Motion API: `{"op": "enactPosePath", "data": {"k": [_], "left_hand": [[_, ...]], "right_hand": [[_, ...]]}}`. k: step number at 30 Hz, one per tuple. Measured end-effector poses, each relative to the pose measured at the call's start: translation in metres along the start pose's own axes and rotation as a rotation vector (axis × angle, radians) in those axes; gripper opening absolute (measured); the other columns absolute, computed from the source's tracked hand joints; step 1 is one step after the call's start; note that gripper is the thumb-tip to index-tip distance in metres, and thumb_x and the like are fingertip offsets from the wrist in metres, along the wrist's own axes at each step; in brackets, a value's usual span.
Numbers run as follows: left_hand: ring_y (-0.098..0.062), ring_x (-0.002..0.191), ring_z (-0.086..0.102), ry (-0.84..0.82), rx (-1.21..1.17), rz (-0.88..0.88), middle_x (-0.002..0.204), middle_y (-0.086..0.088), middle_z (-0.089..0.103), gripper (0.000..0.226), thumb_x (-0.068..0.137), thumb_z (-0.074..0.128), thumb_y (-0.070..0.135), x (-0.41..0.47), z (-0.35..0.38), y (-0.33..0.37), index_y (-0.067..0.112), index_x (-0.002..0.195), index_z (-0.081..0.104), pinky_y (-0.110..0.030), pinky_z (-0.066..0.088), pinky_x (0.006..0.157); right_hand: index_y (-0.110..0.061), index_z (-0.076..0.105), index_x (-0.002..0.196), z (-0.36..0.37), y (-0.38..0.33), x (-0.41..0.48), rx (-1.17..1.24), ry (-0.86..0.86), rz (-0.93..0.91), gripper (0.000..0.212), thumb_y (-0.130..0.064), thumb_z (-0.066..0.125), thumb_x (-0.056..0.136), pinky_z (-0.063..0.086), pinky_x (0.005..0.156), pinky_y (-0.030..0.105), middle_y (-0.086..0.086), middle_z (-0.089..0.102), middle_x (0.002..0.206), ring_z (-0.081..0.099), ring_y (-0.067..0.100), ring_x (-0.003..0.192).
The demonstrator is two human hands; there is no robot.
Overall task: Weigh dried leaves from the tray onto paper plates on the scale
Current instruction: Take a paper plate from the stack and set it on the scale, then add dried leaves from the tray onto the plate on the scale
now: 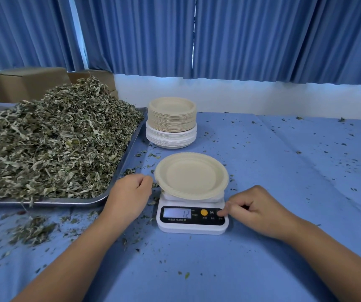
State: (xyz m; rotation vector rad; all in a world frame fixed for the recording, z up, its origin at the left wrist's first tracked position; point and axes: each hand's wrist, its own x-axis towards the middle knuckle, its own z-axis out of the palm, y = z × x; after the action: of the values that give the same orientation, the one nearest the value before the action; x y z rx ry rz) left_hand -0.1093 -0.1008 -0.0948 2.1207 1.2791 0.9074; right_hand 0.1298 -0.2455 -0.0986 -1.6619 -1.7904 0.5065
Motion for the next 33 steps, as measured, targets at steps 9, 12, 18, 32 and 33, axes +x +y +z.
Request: {"op": "enactPosePath", "data": {"k": [9, 12, 18, 32, 33], "left_hand": [[-0.012, 0.049, 0.03, -0.018, -0.019, 0.008, 0.056, -0.005, 0.038, 0.036, 0.091, 0.041, 0.019, -0.002, 0.0, 0.001, -0.005, 0.066, 0.048, -0.027, 0.025, 0.05], [-0.011, 0.048, 0.03, -0.017, -0.015, 0.005, 0.055, -0.004, 0.038, 0.036, 0.091, 0.041, 0.019, -0.003, 0.0, 0.002, -0.006, 0.067, 0.048, -0.027, 0.025, 0.049], [-0.015, 0.053, 0.037, 0.03, -0.048, 0.019, 0.061, -0.01, 0.047, 0.036, 0.093, 0.041, 0.021, 0.002, 0.002, -0.002, -0.007, 0.074, 0.053, -0.029, 0.03, 0.052], [-0.005, 0.072, 0.048, 0.056, 0.017, 0.054, 0.082, 0.001, 0.056, 0.023, 0.099, 0.041, 0.022, 0.019, 0.011, -0.016, 0.011, 0.091, 0.059, -0.013, 0.034, 0.055], [-0.008, 0.07, 0.048, 0.056, 0.017, 0.058, 0.081, -0.001, 0.056, 0.023, 0.099, 0.041, 0.022, 0.019, 0.011, -0.015, 0.009, 0.091, 0.058, -0.015, 0.032, 0.053]], "right_hand": [[0.008, 0.049, 0.061, -0.002, -0.006, 0.001, 0.002, 0.012, 0.074, 0.052, -0.042, 0.046, 0.075, 0.024, 0.048, 0.025, -0.009, 0.059, 0.05, 0.035, 0.003, 0.041], [0.004, 0.065, 0.067, -0.003, -0.007, -0.001, 0.043, 0.024, 0.072, 0.04, -0.03, 0.048, 0.081, 0.023, 0.049, 0.026, -0.016, 0.049, 0.043, 0.024, 0.009, 0.045], [-0.023, 0.07, 0.057, -0.006, -0.015, 0.005, 0.107, 0.349, 0.057, 0.032, -0.025, 0.045, 0.076, 0.022, 0.044, 0.022, -0.004, 0.028, 0.044, 0.022, 0.009, 0.044], [-0.011, 0.066, 0.069, 0.032, -0.082, 0.144, -0.232, 0.137, -0.023, 0.026, -0.029, 0.059, 0.085, 0.045, 0.06, 0.035, 0.003, 0.061, 0.061, 0.048, 0.009, 0.056], [-0.013, 0.068, 0.075, 0.039, -0.089, 0.155, -0.222, 0.1, -0.062, 0.019, -0.028, 0.062, 0.085, 0.042, 0.063, 0.032, -0.001, 0.06, 0.063, 0.05, 0.009, 0.061]]}}
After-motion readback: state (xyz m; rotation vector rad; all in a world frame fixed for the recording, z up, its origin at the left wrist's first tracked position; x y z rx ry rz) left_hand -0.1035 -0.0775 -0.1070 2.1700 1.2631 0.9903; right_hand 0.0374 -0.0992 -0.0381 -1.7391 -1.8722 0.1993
